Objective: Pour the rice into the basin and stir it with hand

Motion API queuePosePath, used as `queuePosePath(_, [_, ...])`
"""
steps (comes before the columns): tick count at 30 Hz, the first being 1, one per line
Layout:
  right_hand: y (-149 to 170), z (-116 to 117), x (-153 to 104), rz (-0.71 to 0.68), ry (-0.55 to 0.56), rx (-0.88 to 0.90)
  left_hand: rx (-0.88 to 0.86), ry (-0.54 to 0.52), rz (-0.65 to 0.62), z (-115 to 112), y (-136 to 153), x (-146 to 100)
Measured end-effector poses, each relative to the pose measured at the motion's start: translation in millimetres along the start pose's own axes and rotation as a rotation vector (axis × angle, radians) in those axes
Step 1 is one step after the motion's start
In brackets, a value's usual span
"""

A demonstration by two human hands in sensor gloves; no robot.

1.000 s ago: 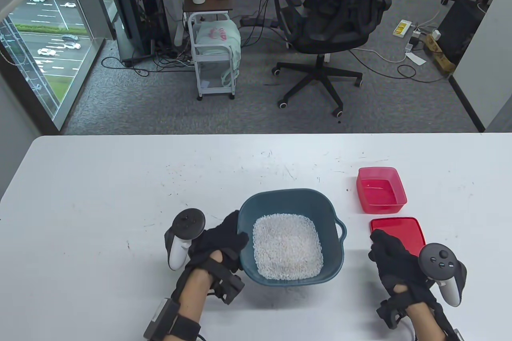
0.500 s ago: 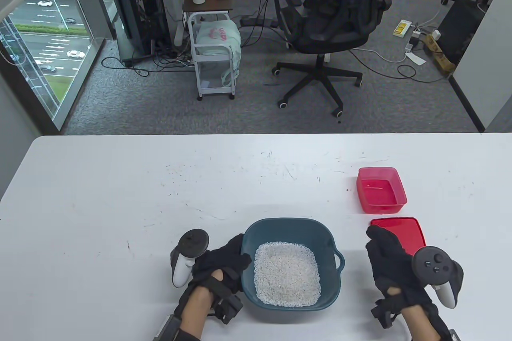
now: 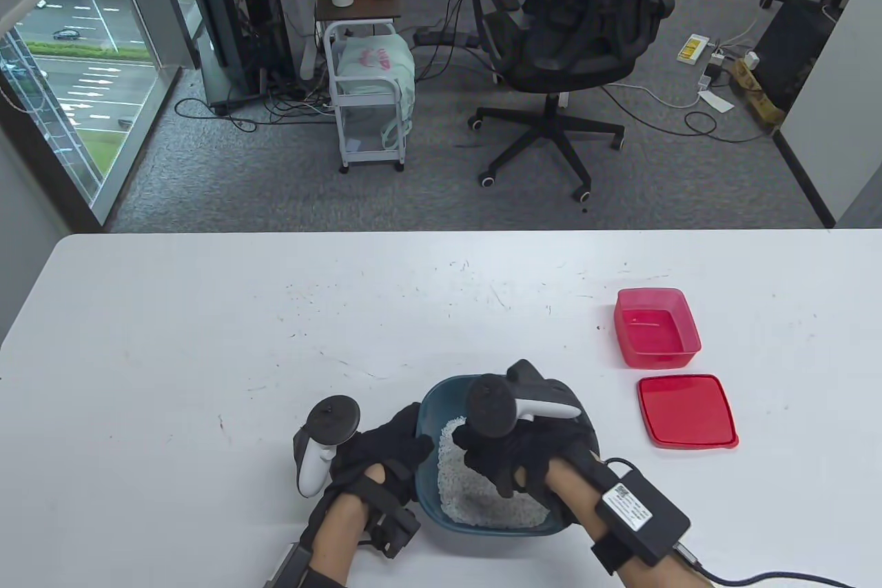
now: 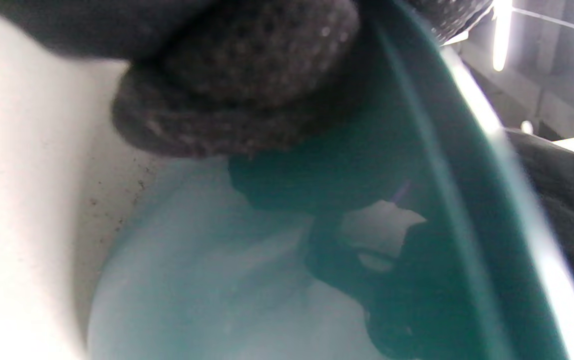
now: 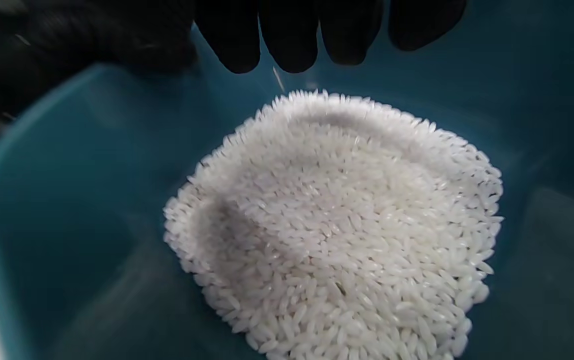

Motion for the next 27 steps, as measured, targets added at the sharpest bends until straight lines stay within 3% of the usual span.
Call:
queuePosePath(4, [-9.6,6.4,29.6,0.019,-0.083,-0.071,-0.001,0.001,-0.003,0.2,0.2,-0.5])
queuePosePath(9, [-10.5,19.9,46.2,0.069,-0.134,-0.158,0.014,-0.005,-0.006,0.8,0.6,-0.2])
queuePosePath(15, [5.9,26.0,41.7,0.204,-0.166,-0.191,0.030,-0.022,-0.015,1.1,-0.6,-0.9])
queuePosePath(20, [21.4,36.4,29.3,0.325,-0.327,-0.207,0.035,-0.041,-0.014,1.3,-1.0,-1.4])
queuePosePath(27, [4.2,51.9,20.5,0.246,-0.455,-0.201,0.042,-0.071,-0.018,2.0,-0.4,-1.8])
Point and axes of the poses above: the tracker on the back of each hand, its own y axis roughly to the little-finger side, its own x axis roughly from the wrist to the fingertips, z = x × y, the point moved 2 cm from there along x, roughly from the wrist to the fingertips, and after that the axes turned 12 degrees about -x, right-handed, at the moved point
